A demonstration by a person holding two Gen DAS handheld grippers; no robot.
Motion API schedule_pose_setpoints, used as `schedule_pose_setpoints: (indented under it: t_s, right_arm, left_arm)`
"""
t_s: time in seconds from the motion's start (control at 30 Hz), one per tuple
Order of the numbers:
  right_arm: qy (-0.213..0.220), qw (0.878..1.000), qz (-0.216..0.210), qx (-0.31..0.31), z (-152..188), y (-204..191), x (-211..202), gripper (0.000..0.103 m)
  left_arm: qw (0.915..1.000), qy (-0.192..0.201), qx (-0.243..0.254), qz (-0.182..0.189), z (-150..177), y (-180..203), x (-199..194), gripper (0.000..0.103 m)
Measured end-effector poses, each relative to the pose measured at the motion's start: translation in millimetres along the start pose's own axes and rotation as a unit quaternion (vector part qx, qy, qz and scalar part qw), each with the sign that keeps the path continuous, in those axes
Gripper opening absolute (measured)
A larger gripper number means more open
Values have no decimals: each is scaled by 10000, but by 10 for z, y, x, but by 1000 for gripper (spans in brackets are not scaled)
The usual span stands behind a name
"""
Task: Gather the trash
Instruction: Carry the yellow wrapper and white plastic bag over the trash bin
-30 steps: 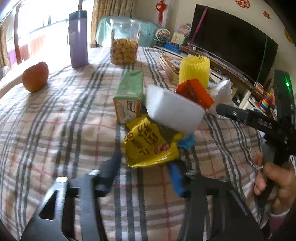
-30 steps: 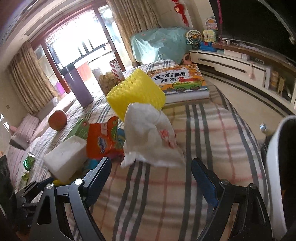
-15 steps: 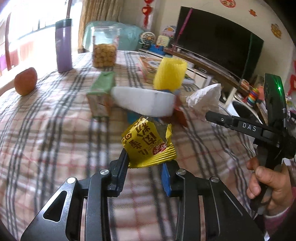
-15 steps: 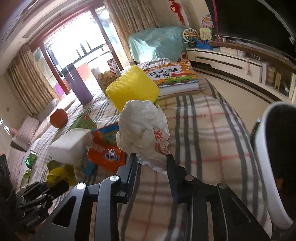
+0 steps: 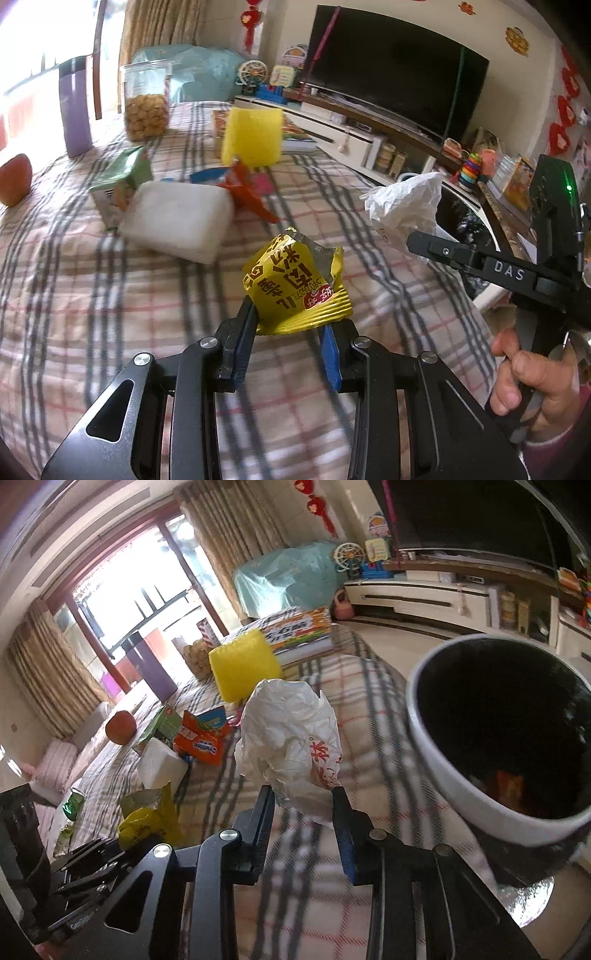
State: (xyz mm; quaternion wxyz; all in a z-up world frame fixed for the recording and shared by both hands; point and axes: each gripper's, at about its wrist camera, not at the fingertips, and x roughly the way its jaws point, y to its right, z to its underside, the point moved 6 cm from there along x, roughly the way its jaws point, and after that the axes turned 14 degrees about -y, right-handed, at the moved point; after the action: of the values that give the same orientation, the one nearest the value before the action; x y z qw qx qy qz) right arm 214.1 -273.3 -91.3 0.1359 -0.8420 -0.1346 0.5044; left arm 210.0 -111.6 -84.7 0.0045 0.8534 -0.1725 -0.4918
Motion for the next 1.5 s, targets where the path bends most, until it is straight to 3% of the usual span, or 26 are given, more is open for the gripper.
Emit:
schedule_pose_setpoints:
  t_s: [0.67, 1.5]
  right_arm:
    - [456, 9974, 220, 516, 202, 581, -637, 32]
    - [642, 9923, 537, 916, 89, 1194, -883, 32]
  left_arm:
    - [9976, 17, 645, 257, -210, 807, 141, 31]
    - [9922, 84, 1192, 354, -631, 1508, 345, 31]
